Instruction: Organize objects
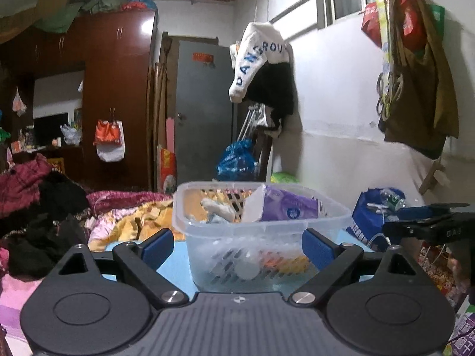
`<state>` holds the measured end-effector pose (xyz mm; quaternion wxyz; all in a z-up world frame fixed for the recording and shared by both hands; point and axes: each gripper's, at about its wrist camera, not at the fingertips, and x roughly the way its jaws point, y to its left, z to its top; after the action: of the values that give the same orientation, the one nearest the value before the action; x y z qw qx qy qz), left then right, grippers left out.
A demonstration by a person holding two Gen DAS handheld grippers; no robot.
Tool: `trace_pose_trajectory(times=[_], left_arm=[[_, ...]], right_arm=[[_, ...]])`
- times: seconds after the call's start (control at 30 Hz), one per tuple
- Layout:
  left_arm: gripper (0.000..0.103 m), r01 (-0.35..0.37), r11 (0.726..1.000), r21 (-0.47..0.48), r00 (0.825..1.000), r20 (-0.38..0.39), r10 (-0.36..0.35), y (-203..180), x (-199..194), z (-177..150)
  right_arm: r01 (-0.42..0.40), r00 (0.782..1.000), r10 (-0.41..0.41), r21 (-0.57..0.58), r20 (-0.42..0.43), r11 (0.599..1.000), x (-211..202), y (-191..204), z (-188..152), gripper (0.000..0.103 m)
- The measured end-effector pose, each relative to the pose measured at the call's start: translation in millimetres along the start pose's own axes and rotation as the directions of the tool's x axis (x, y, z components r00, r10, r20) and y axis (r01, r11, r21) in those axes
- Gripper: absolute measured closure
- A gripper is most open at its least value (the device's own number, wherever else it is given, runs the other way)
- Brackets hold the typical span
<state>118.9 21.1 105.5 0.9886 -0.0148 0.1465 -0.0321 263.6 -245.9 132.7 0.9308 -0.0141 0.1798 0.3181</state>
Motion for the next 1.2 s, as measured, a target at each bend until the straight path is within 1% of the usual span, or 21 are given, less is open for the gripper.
trace_pose_trajectory(times=[0.13,0.27,0.47,0.63,0.73,1.2], left_arm=[[0.008,-0.015,1.000,-0.005,1.000,-0.024,0.015,-2,10,-6],[0.008,-0.009,1.000,-0.011,1.000,-0.017,0.009,-4,11,-11],[0.008,-0.023,1.000,0.015,1.000,-0.010,0.023,-11,12,-13],[0.008,-0.030,0.999,0.045,0.999,-0.019,0.031,-15,15,-17],[0.008,-0.031,0.998,0.058,0.999,-0.026,0.032,-18,18,-18],[0.008,-0.030,0.999,0.035,0.999,-0.043,0.032,-23,24,-23]], right_arm=[[0.002,1.000,-0.002,0.015,0.002,1.000,0,-1,-6,0.000],[0.000,1.000,0.000,0.008,-0.004,1.000,-3,1,-12,0.000],[-0.010,1.000,0.010,0.016,-0.022,1.000,2,-1,-19,0.000],[-0.027,1.000,0.027,0.021,0.011,0.999,0,-5,-22,0.000],[-0.026,1.000,0.026,0.022,-0.004,0.999,-1,-5,-22,0.000],[-0.035,0.999,0.035,0.012,-0.015,0.999,-2,-2,-24,0.000]])
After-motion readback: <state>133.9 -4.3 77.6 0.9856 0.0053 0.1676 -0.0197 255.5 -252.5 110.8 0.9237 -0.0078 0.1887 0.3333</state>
